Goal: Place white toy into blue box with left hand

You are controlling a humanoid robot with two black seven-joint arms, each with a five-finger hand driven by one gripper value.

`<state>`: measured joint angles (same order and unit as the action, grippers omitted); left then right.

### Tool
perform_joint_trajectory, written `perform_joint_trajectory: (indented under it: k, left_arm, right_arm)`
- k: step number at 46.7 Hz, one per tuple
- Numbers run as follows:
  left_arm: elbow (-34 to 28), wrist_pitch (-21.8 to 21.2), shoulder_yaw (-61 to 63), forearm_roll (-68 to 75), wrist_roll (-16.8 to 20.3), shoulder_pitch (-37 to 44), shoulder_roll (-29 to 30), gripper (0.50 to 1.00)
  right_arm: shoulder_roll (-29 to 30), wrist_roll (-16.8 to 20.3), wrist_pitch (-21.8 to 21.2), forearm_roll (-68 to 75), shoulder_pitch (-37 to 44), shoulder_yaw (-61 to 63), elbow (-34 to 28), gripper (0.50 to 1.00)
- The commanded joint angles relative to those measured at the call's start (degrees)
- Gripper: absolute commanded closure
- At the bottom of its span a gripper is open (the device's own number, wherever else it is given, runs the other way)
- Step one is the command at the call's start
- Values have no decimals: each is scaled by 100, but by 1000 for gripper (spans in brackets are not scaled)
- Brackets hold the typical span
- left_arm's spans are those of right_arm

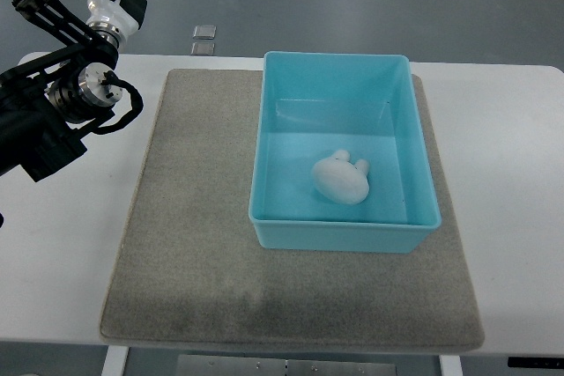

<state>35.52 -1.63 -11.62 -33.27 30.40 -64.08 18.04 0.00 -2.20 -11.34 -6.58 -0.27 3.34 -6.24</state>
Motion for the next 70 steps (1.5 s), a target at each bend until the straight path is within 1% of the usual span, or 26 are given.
perform_joint_trajectory:
  k: [1, 6, 8, 15, 19, 21, 24, 28, 31, 34, 37, 48, 70]
  left_arm:
    - [-45, 92, 11, 75, 9, 10, 15, 506]
    - [-54, 84, 11, 75, 9, 27, 7, 506]
    - [-10, 14, 28, 84, 9, 53, -11, 506]
    - [78, 75, 257, 93, 1, 212, -2, 506]
    - [174, 154, 161, 66, -70, 229, 15, 506]
    - [315, 276, 99, -30, -96, 238, 33, 506]
    - [447, 444, -32, -57, -219, 325, 51, 506]
    - [474, 444, -445, -57, -456, 484, 51, 506]
    - [482, 444, -735, -57, -710, 580, 42, 506]
    - [482, 444, -868, -57, -965, 651, 42, 506]
    - [474, 496, -885, -57, -1098, 712, 51, 506]
    - [456, 866, -1368, -13, -1107, 1020, 42, 506]
    - [482, 954, -1896, 75, -1089, 1275, -2, 506]
  right_arm:
    - [0, 0, 0, 8, 0, 0, 0, 564]
    - [0, 0, 0, -1, 0, 0, 0, 564]
    - [0, 0, 0, -1, 0, 0, 0, 564]
    - [0, 0, 0, -1, 0, 0, 0, 564]
    - [0, 0, 0, 8, 0, 0, 0, 564]
    - [0, 0, 0, -1, 0, 0, 0, 564]
    - [0, 0, 0, -1, 0, 0, 0, 564]
    - [0, 0, 0, -1, 0, 0, 0, 564]
    - [0, 0, 0, -1, 0, 0, 0, 564]
    - [0, 0, 0, -1, 0, 0, 0, 564]
    - [0, 0, 0, -1, 0, 0, 0, 564]
    - [0, 0, 0, -1, 0, 0, 0, 564]
    - [0, 0, -44, -1, 0, 17, -52, 564]
